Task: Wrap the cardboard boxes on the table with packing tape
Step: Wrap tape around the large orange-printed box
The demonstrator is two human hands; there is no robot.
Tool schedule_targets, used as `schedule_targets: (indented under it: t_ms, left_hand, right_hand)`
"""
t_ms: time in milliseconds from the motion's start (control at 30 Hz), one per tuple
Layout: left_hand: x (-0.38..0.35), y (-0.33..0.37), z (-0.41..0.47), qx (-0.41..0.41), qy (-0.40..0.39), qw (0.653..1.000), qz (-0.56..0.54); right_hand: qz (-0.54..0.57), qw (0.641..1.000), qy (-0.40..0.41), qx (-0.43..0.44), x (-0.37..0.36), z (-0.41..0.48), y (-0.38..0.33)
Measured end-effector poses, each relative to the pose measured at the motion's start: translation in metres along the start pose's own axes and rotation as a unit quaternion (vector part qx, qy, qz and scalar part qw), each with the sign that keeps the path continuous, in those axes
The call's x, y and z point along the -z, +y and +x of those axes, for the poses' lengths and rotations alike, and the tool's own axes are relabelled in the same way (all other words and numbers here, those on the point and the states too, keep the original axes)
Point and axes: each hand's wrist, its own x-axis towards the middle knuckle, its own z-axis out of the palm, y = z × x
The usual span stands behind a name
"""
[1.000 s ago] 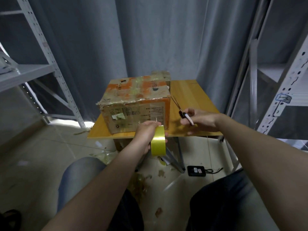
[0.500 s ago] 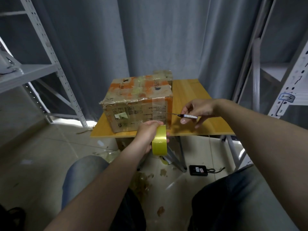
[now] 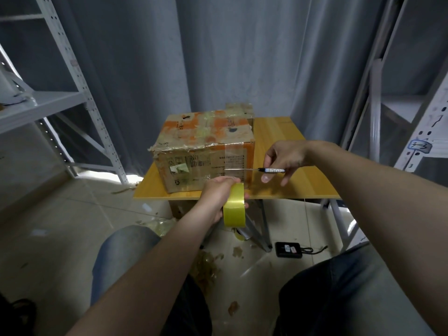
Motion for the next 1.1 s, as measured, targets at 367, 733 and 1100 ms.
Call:
schedule_targets:
  t_ms: [367, 733, 1100]
  left_hand:
    - [0.000, 0.002, -0.003, 0.002, -0.010, 1.000, 0.004]
    - [0.008, -0.008, -0.012, 0.087, -0.054, 0.991, 0.083]
    - [0.005, -0.021, -0.003, 0.172, -0.131, 0.956, 0.201]
  right_hand:
    - [0.011, 0.999, 0.031, 0.004, -0.006, 0.003, 0.006]
    - [-0.022, 0.999, -0.002, -0.025, -0.020, 0.011, 0.018]
    - [-0.150, 0.977, 0.097, -0.113, -0.014, -0.002, 0.083]
